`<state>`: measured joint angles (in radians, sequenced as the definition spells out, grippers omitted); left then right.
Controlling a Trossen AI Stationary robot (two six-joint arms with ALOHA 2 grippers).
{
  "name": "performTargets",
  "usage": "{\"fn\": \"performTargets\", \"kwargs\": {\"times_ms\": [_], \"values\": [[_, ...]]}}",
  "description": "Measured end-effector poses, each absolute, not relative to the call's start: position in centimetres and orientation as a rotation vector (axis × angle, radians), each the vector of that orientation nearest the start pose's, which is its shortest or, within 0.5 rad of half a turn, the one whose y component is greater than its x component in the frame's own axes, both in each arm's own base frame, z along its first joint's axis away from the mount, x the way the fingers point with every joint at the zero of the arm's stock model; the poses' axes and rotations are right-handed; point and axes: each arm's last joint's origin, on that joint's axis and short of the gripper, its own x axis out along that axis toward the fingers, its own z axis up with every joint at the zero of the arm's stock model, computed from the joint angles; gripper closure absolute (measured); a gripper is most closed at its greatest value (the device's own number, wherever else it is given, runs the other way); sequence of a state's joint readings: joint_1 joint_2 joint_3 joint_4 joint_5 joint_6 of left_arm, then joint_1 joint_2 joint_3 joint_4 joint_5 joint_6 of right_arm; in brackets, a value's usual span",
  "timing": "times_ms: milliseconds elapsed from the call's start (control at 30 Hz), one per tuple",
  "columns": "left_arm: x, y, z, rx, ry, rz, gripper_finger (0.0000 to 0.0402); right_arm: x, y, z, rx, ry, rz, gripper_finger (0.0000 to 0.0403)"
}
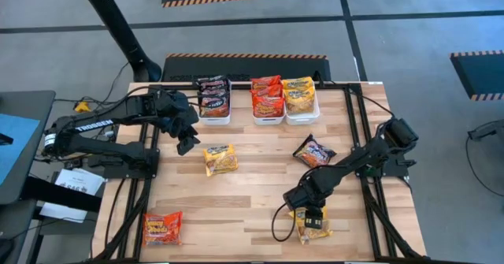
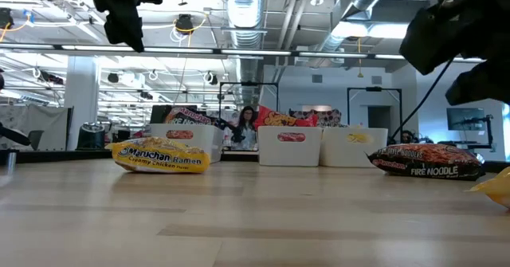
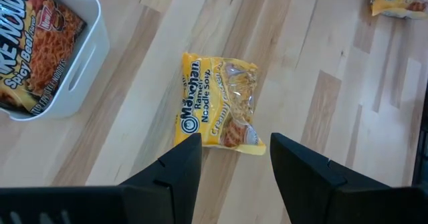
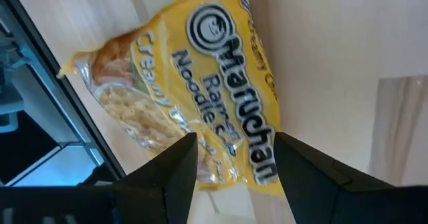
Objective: Sort Maruchan noodles
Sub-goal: Put the yellow noodle pack into the right white bin
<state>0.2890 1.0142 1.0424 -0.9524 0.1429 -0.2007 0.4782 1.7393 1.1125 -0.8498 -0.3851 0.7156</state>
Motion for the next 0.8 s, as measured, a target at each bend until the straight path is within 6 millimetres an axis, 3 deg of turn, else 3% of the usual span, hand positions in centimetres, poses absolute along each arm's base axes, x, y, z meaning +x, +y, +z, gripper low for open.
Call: {"fn": "performTargets", "kwargs": {"times_ms": [500, 800], "values": [[17.6, 4.8, 31.8, -0.388, 0.890, 0.229, 0.0237, 26.7, 15.0, 16.2, 0.512, 1.639, 0.111, 0.0182], [17.5, 4.8, 31.7, -0.389, 0.891, 0.229, 0.0237, 27.5, 15.6, 13.2, 0.625, 1.762, 0.048, 0.0182]]}}
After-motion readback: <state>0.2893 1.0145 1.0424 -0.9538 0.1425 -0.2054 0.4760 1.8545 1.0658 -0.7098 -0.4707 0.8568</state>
